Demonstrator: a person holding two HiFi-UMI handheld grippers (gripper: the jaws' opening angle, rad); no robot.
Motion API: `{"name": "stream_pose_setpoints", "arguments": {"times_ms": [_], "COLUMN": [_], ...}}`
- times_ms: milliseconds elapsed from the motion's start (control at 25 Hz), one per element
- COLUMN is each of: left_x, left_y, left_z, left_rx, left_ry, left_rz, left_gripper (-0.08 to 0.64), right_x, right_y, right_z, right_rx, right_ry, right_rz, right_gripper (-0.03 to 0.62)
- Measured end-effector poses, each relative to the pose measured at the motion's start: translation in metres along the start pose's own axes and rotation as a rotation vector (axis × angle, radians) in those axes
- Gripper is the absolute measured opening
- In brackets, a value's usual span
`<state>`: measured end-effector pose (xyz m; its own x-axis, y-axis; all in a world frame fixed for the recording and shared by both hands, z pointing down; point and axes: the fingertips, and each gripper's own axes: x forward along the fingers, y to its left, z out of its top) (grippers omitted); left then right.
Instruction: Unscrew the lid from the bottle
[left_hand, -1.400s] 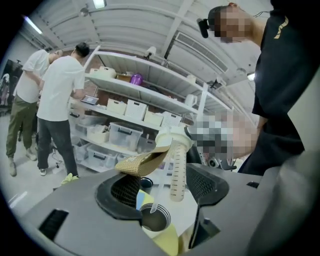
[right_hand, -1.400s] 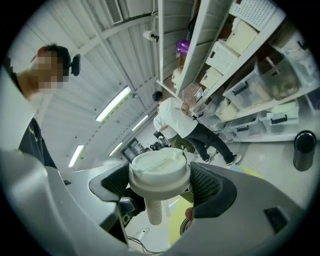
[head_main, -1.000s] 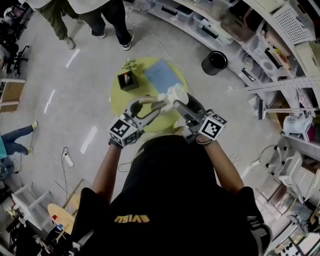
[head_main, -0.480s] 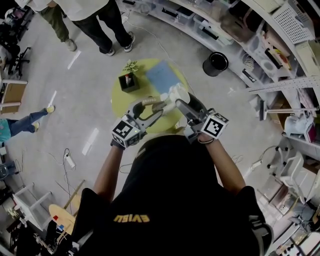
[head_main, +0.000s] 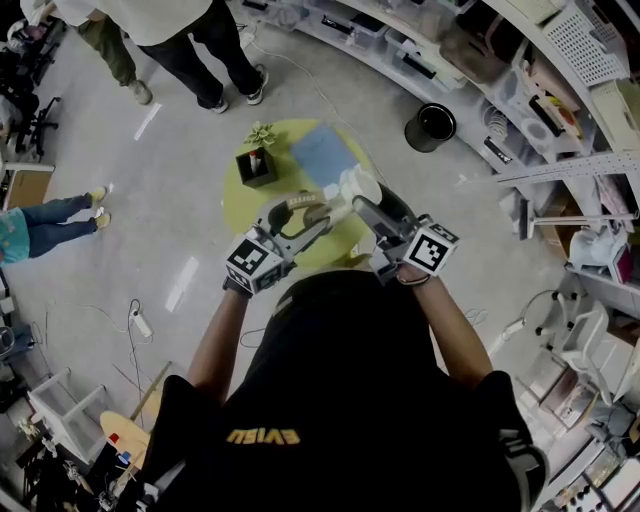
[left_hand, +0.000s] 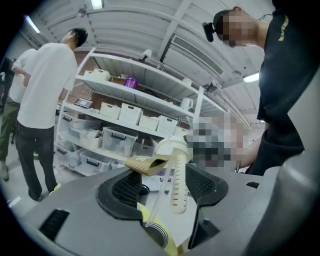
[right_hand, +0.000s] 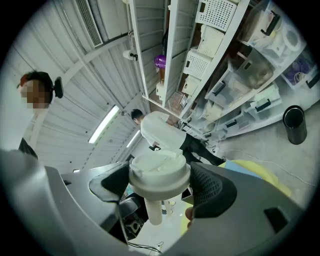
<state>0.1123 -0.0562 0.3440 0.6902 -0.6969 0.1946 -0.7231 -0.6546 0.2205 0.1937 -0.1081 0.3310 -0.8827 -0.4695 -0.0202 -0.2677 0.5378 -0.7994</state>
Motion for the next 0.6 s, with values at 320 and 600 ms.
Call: {"name": "stream_pose_setpoints", "arguments": {"times_ms": [320, 600], "left_x": [0.0049, 0.0055], "left_y": [0.0019, 0.0047], "left_z": [0.0021, 0.0016], "left_rx": [0.001, -0.001], "left_ry": [0.008, 0.013], "left_rz": [-0.014, -0.014], "left_gripper": [0.287, 0.287], "right_x": [0.0042, 0.0037], "right_y": [0.0014, 0.0008], "right_z": [0.007, 0.0055], "right_rx": [-0.002, -0.003], "right_ry": [-0.01, -0.004], "right_rz": [0.006, 0.0], "right_gripper": [0.382, 0.382]}}
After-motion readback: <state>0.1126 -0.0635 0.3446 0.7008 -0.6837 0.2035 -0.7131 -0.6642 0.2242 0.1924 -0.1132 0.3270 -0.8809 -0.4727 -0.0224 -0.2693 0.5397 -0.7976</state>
